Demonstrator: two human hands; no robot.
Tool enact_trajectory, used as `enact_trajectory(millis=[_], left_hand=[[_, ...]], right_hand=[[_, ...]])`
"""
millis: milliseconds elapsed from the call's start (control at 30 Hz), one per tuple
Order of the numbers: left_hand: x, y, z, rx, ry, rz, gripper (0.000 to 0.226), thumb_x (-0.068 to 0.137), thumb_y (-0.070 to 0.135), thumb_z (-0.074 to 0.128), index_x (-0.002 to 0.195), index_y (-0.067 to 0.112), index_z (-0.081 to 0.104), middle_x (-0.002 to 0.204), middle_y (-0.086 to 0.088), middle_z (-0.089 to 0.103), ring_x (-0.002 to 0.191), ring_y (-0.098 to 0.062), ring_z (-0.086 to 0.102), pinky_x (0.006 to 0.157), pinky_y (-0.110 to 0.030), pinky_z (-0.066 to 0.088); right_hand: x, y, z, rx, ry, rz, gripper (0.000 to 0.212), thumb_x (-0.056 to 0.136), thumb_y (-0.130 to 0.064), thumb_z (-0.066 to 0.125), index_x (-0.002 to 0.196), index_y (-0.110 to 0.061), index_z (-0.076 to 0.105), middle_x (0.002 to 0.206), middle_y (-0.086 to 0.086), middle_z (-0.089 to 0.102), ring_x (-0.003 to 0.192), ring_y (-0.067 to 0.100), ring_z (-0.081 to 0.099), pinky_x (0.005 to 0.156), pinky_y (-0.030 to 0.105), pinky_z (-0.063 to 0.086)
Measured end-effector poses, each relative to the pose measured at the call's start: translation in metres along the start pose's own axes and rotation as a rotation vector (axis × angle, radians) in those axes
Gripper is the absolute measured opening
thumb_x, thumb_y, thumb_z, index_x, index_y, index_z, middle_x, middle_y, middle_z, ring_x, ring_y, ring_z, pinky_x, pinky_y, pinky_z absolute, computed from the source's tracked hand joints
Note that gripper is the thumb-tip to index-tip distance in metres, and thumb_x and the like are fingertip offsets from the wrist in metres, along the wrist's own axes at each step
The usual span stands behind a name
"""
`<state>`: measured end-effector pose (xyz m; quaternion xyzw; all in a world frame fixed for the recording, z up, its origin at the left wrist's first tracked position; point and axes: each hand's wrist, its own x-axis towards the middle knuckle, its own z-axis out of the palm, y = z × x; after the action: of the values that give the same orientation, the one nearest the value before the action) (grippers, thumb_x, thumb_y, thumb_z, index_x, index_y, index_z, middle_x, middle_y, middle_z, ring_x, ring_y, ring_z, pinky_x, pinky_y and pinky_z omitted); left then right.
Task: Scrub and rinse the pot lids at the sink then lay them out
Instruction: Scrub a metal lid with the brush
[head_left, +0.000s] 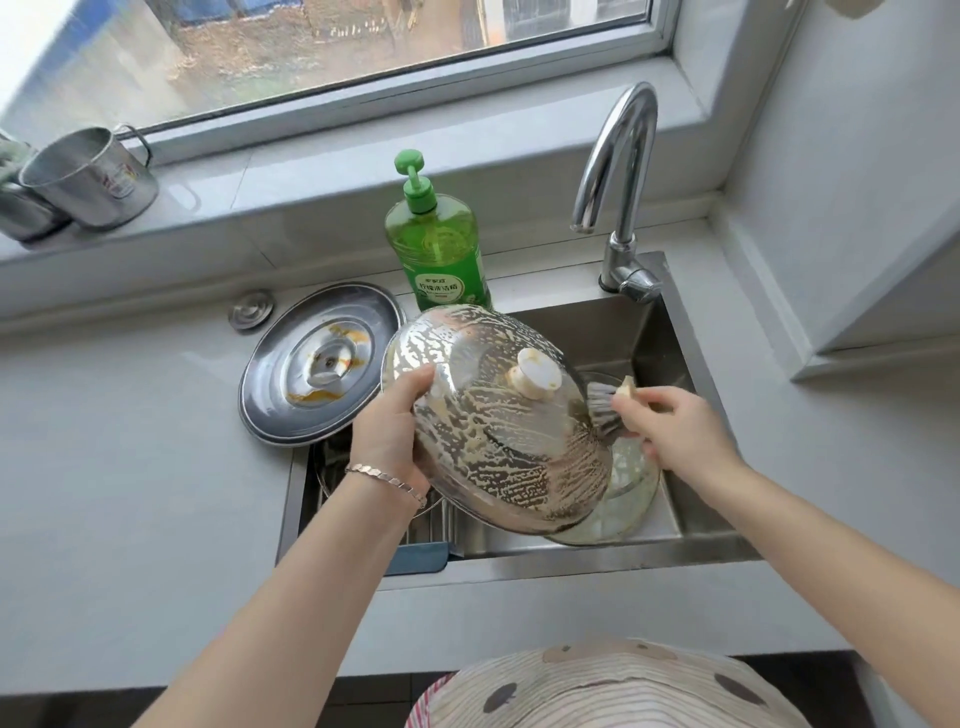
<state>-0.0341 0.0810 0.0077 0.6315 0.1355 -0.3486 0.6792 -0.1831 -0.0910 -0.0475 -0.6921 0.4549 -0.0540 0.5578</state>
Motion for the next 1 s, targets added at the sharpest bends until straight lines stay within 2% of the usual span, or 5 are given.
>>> enact_trajectory(millis=[200,333,433,633,1000], left_hand=[[0.002,0.001,0.016,0.215,-0.071,-0.105,0.02,0.082,0.02,0.064,0.095,0.004,0.064,0.077,-0.012,0.067,0.061,-0.023,0.063,0.055,-0.028,0.054],[0.012,0.005,0.02,0.318,-0.171,-0.164,0.035,0.081,0.024,0.065,0.111,0.005,0.063,0.102,-0.017,0.068,0.075,-0.027,0.064,0.075,-0.037,0.055],[0.015,0.01,0.021,0.297,-0.216,-0.208,0.021,0.088,0.025,0.057,0.099,0.008,0.063,0.081,-0.009,0.069,0.064,-0.021,0.065,0.068,-0.033,0.053],[0.004,-0.007,0.023,0.225,-0.274,-0.07,0.037,0.086,0.022,0.061,0.118,0.005,0.057,0.104,-0.012,0.068,0.085,-0.026,0.067,0.075,-0.038,0.055],[-0.017,-0.037,0.032,-0.07,0.13,0.238,0.017,0.079,0.0,0.068,0.085,0.015,0.063,0.078,-0.002,0.07,0.068,-0.015,0.069,0.064,-0.03,0.059]], right_hand=[[0.002,-0.028,0.01,0.058,-0.162,-0.003,0.054,0.049,-0.055,0.082,0.081,-0.012,0.069,0.069,-0.007,0.066,0.065,0.005,0.06,0.062,0.024,0.047],[0.003,-0.022,0.016,-0.069,-0.271,-0.004,0.035,0.054,-0.046,0.083,0.067,-0.017,0.068,0.056,-0.008,0.064,0.055,0.006,0.056,0.056,0.023,0.041],[0.002,-0.016,0.019,-0.119,-0.299,0.013,0.037,0.057,-0.046,0.076,0.066,-0.013,0.063,0.056,0.002,0.06,0.051,0.013,0.052,0.053,0.026,0.04],[0.005,-0.019,0.022,-0.01,0.005,0.129,0.038,0.071,-0.042,0.069,0.058,-0.007,0.065,0.045,0.0,0.059,0.054,0.015,0.057,0.06,0.029,0.043],[0.013,-0.048,0.008,0.022,-0.138,0.011,0.073,0.07,-0.075,0.051,0.113,-0.016,0.057,0.099,-0.002,0.067,0.071,0.011,0.059,0.067,0.028,0.048]])
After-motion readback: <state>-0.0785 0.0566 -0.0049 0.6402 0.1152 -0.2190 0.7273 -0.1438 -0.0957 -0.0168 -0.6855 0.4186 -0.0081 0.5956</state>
